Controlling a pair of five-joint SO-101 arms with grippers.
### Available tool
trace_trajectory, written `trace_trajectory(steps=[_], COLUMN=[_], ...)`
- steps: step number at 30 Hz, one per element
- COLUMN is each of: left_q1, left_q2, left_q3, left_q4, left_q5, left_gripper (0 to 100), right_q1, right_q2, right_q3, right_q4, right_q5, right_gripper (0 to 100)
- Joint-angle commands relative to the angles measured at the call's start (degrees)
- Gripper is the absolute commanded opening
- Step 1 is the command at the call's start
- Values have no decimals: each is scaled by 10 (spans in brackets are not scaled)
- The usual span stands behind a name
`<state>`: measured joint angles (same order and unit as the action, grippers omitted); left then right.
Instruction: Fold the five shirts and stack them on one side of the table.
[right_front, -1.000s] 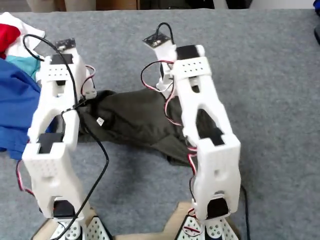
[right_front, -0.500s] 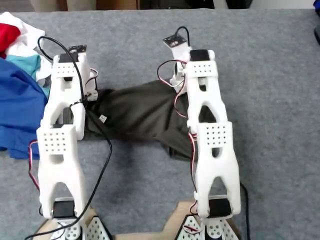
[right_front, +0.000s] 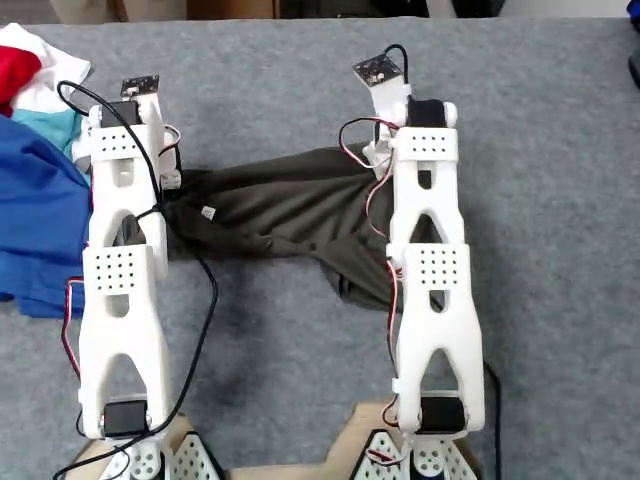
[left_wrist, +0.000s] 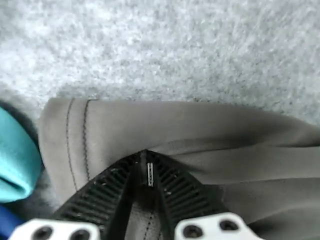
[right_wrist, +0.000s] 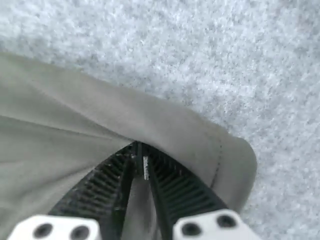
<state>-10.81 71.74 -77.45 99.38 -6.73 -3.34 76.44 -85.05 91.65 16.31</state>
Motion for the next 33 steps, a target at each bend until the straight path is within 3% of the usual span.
trace_trajectory(steps=[1,5,9,14,23,28,33], left_q1=[-18,-18,-11,13,35,40,41], left_q2=[0,-36,-85,-178,-286,-261,-218], left_q3=[-14,-10,-11,-4,133,259,269], left_q4=[5,13,13,14,14,-9,-11], left_q5=[-3,-4,14,8,64,71,71], left_gripper=[21,40,140,13,19,19,19], right_q1=[5,-9,-30,-31,-29,-26,-23], right_q2=[-20,-31,-42,-70,-90,-85,-57], right_q3=[-52,-102,-103,-103,-102,-87,-83], right_q4=[29,64,84,88,105,105,100], right_q5=[10,11,35,37,36,36,36], right_gripper=[8,8,8,8,7,6,6])
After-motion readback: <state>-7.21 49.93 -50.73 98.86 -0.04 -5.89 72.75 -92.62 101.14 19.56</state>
